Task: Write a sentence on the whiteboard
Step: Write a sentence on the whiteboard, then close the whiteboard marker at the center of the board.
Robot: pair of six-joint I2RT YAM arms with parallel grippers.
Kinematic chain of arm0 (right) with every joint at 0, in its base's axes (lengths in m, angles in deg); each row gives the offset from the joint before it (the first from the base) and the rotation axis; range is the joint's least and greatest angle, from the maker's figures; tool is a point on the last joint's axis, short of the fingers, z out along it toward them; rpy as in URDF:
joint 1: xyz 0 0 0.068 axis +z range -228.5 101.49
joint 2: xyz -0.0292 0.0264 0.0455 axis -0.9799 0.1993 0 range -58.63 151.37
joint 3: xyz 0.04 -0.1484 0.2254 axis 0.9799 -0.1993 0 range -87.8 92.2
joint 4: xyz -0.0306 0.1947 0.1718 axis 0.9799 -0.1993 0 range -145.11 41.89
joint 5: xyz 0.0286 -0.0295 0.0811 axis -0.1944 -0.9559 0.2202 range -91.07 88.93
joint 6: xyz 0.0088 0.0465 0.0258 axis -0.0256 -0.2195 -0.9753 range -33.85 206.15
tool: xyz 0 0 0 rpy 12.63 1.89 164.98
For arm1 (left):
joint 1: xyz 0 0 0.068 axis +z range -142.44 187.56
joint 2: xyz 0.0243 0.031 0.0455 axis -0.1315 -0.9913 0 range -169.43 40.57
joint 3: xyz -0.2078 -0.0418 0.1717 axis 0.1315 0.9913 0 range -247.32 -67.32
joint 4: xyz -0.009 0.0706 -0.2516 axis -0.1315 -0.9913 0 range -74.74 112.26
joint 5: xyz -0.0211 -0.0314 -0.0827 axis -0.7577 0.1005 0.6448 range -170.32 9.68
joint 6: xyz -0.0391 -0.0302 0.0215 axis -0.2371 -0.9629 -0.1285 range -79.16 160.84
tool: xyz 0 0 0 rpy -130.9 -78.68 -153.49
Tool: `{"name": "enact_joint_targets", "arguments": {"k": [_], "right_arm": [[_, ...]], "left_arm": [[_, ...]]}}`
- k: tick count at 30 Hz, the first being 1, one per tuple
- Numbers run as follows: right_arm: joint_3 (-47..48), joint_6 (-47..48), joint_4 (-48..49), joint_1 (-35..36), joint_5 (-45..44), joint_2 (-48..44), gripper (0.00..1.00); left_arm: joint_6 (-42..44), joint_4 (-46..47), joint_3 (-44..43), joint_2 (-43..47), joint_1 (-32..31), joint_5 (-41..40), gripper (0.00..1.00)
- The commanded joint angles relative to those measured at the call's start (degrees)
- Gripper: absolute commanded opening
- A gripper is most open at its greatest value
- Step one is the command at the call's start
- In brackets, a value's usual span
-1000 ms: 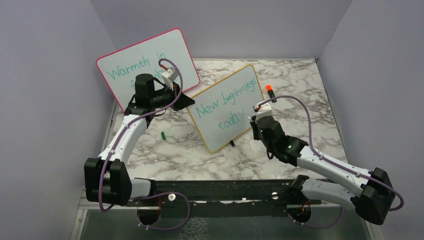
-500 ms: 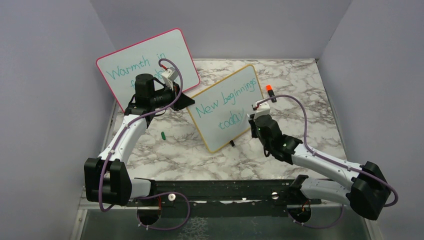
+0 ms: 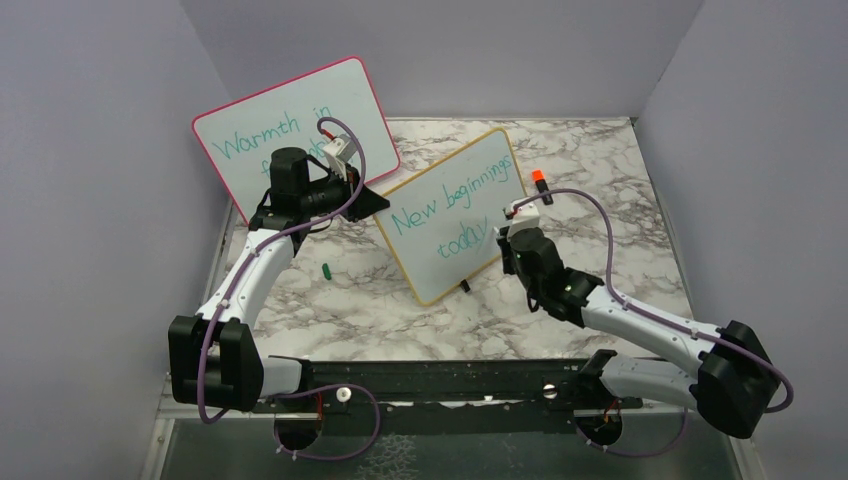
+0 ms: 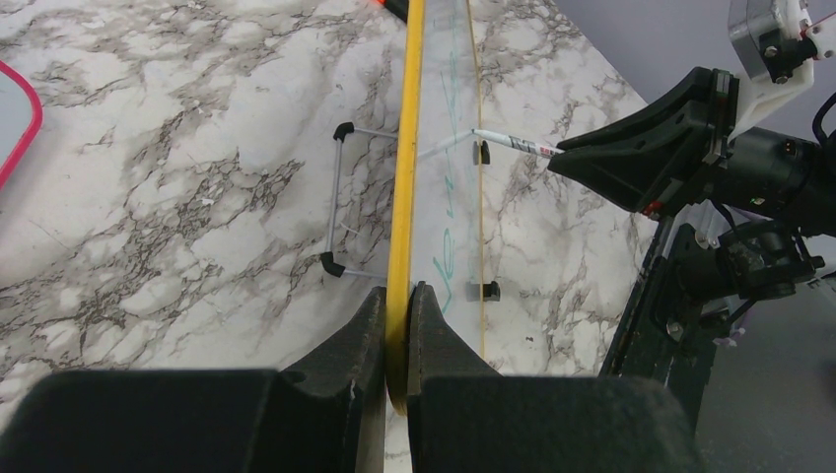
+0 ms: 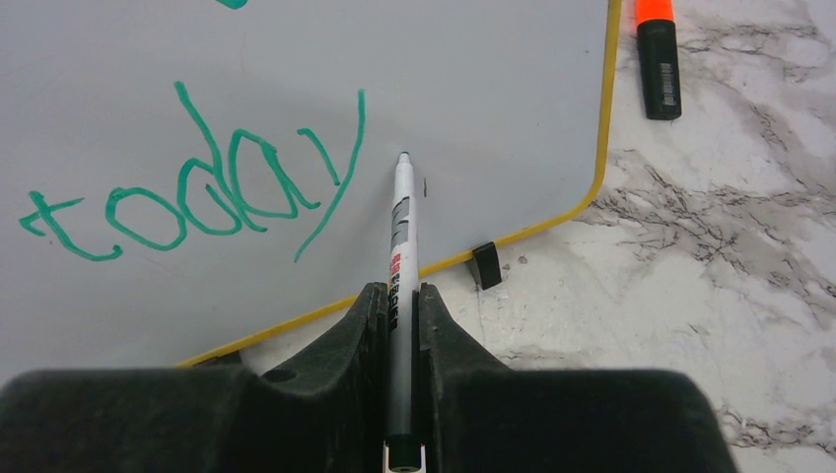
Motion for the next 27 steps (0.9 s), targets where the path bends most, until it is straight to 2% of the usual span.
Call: {"name": "enact_joint_targets", "arguments": {"k": [1,8,11,18,27], "right_arm": [[0.65,-0.54,-2.71,-0.19,-0.14,-3.25,0.0],[2.22,-3.12,-9.99,-0.19,-2.81,-13.03,0.0],[3.2,-3.8,-12.96,-0.18,-3.1,-16.9,0.0],[5.91,-3.82,-17.92,-0.17,-3.18,-24.63,0.0],[7.15,-3.73,-21.51,-0.19,-3.12,-28.43,0.01]], "left_arm": [[4.41,-2.99,0.79,-1.57,0.14,-6.38,0.0],[3.84,-2.34,0.84,-0.73,-0.02,-6.04,0.0],[3.75,-2.29,0.79,0.05,-0.07,-6.29,0.05],[2.87,-3.32,-0.98,3.28,-0.09,-8.73,0.32],[-0.99,-7.73,-5.22,10.6,-0.09,-20.41,0.6]]}}
